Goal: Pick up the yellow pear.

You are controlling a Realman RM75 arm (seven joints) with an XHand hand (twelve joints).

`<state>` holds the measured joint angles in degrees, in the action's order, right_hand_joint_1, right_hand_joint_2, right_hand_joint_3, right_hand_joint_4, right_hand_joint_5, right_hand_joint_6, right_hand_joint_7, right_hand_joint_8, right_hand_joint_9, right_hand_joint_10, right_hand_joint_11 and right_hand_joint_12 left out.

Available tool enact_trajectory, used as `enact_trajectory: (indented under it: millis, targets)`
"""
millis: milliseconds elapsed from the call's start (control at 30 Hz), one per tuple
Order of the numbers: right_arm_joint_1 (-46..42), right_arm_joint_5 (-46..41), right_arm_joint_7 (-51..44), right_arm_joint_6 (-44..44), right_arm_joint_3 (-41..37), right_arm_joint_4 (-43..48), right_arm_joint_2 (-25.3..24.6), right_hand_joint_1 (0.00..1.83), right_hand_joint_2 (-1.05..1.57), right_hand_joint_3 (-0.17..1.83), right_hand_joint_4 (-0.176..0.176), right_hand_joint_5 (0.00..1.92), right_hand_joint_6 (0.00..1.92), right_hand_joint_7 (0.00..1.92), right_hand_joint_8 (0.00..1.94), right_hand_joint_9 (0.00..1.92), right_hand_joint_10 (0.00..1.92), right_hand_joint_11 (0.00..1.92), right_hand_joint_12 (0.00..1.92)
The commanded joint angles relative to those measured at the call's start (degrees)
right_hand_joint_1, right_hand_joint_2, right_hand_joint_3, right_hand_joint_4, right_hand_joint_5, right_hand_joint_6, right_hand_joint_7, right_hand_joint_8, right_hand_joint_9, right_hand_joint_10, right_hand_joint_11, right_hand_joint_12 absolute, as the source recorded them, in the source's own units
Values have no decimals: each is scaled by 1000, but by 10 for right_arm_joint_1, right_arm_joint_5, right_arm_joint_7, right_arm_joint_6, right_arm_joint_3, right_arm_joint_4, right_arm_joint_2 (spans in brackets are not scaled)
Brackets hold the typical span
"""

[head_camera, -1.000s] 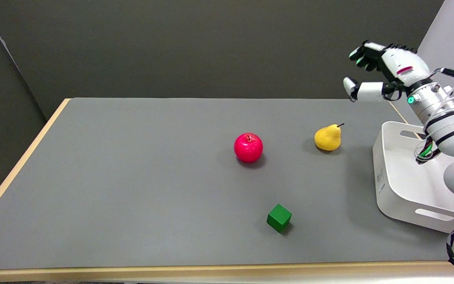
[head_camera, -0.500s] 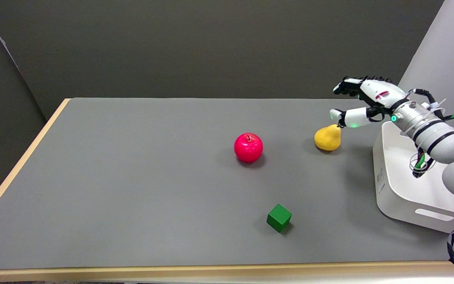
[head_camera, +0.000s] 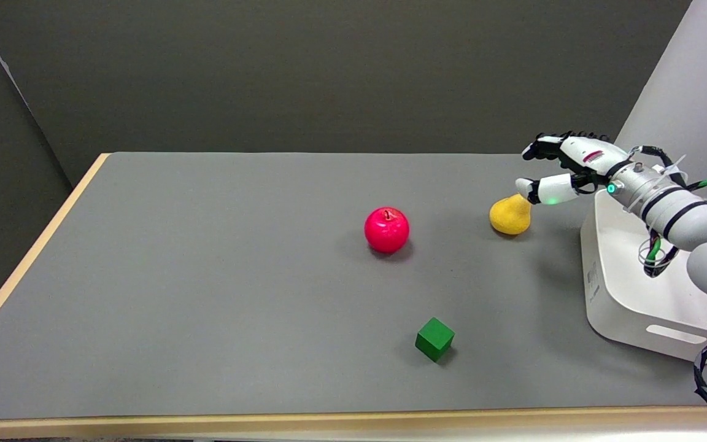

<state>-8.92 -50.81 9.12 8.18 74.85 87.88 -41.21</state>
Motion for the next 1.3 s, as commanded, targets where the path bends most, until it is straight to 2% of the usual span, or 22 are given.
enact_trajectory:
  millis: [33,300,567,667,1300]
  targets:
    - [26,-2,1,34,34,-34,5,389,579,927,28,314,612,337,459,197,791,205,1409]
    - [63,-2,1,34,75,-66,-2,379,572,924,27,307,602,325,446,185,783,201,1405]
    - [184,-2,1,37,184,-140,-2,382,567,921,28,295,579,309,430,168,772,197,1400]
    - [202,-1,-1,39,199,-150,-1,439,595,835,26,302,539,315,372,139,786,186,1414]
    - [116,-2,1,38,134,-141,-12,440,563,886,19,268,515,240,358,88,714,143,1387]
